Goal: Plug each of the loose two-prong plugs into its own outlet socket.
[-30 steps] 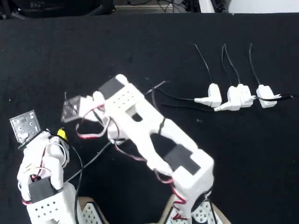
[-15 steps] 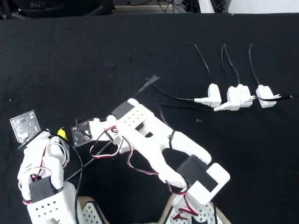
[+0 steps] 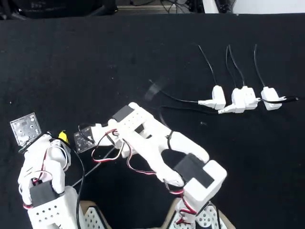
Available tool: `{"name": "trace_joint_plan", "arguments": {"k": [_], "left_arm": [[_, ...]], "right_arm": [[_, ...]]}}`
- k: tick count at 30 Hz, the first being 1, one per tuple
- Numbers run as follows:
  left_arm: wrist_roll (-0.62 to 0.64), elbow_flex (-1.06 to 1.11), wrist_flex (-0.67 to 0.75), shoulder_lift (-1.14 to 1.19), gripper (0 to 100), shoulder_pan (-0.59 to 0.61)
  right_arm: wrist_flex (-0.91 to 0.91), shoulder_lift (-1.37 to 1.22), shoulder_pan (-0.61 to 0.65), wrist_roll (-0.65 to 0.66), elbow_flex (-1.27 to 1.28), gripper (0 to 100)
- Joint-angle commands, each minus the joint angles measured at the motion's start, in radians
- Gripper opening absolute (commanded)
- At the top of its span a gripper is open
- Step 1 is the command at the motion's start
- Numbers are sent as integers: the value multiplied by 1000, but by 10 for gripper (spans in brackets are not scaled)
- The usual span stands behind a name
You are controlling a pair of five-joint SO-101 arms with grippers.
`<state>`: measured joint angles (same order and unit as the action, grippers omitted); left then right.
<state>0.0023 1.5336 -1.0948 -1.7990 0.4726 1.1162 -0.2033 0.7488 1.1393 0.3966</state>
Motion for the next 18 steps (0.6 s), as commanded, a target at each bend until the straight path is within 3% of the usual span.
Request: {"name": "trace_joint_plan", "arguments": {"k": [1,3,9,16,18], "left_arm": [[6,-19,11,2,187,1],[6,-19,11,2,187,1],[6,-21,11,2,187,1],[5,-18,12,0,187,-31],[3,-16,12,0,187,-45]], "right_arm": [[-29,1,-43,-25,-39,121],[-49,1,-94,-107,-82,3],[6,1,-322,-269,-236,11],[250,-16,-592,-818,-591,11],[305,-44,-663,-914,-697,11]]}}
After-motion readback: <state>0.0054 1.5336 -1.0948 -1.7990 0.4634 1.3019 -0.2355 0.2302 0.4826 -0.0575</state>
